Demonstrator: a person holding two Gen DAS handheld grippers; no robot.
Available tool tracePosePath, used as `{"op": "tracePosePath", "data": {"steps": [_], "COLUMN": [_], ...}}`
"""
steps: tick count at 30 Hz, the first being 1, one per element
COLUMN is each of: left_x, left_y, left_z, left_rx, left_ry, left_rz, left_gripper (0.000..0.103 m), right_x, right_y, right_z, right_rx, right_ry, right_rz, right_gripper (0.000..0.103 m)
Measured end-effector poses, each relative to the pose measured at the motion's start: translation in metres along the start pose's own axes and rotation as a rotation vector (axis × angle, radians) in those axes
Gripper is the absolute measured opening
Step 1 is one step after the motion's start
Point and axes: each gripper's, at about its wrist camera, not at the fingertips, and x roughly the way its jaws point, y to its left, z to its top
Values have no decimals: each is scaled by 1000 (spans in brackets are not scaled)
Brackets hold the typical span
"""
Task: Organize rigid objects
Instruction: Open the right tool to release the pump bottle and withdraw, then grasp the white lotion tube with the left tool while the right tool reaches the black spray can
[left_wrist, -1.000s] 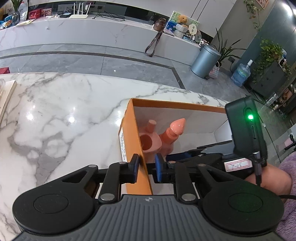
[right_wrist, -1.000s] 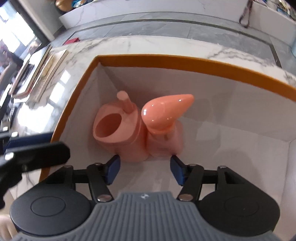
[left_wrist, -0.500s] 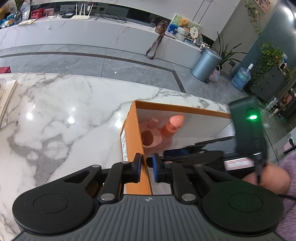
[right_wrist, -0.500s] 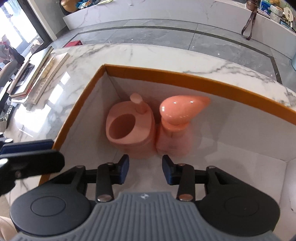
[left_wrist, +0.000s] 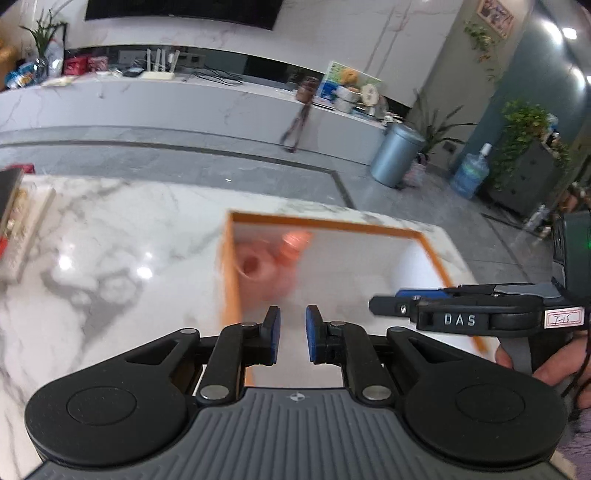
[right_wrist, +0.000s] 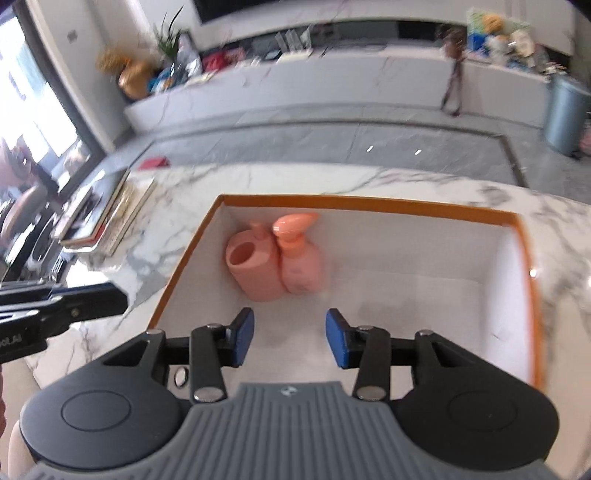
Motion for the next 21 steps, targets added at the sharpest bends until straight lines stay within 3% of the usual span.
{"op": "tracePosePath", "data": {"steps": [6, 10, 15, 18, 21], "left_x": [1, 17, 37, 48, 62], "left_y": [-44, -63, -81, -89, -92], "left_z": [-47, -72, -87, -91, -101], "left_rx": [37, 39, 47, 50, 37], "left_ry": [84, 149, 189, 206, 204], "left_rz": [-102, -147, -122, -111, -87], "left_gripper": [17, 17, 20, 29, 46], "right_x": [-61, -83, -86, -85, -82], "right_y": [-24, -48, -76, -86, -92], "right_z": [-56, -99, -148, -166, -173], "right_rx": [52, 135, 272, 314, 323], "right_ry": [-91, -72, 10, 38, 42], "right_rz": [-120, -175, -255, -267, -268], "right_gripper": [50, 51, 56, 57, 57]}}
